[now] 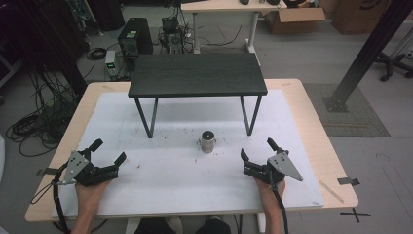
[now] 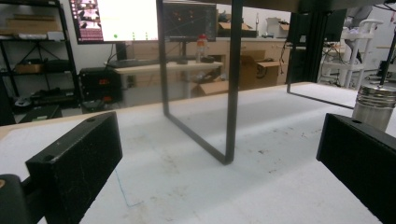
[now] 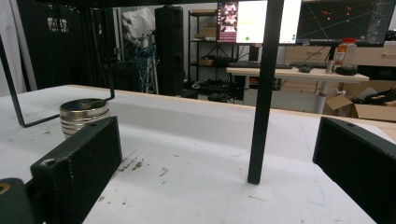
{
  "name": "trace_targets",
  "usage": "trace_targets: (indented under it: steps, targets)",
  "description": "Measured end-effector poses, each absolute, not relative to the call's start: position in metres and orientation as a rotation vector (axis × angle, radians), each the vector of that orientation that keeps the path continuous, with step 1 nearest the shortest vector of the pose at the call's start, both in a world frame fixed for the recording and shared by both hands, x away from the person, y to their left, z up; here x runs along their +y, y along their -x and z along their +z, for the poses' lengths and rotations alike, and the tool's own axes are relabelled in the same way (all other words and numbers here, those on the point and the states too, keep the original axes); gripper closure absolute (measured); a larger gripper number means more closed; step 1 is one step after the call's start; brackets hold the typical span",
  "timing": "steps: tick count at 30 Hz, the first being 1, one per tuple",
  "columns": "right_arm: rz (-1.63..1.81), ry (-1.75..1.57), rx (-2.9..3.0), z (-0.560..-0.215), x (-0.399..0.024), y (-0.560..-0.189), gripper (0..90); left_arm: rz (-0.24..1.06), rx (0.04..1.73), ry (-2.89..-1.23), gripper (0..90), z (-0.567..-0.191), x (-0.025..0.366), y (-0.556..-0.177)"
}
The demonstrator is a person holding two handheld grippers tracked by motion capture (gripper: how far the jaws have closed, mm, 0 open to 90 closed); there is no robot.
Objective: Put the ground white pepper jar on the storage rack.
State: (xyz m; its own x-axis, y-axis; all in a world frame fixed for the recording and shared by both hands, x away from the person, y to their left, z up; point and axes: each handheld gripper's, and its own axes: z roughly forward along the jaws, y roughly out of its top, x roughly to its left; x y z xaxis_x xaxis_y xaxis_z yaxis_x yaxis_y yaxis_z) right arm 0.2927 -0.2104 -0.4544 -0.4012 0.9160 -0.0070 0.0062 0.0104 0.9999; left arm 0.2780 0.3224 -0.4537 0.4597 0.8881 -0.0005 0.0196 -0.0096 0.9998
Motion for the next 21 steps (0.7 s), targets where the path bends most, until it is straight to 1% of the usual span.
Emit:
trace_targets:
  steps: [21]
  targets:
    - [1.508, -0.989, 1.563, -0.4533, -0.2112, -0.2961, 0.4, 0.844, 0.863, -1.414, 0.6, -0.4538, 0.3223, -0.2778]
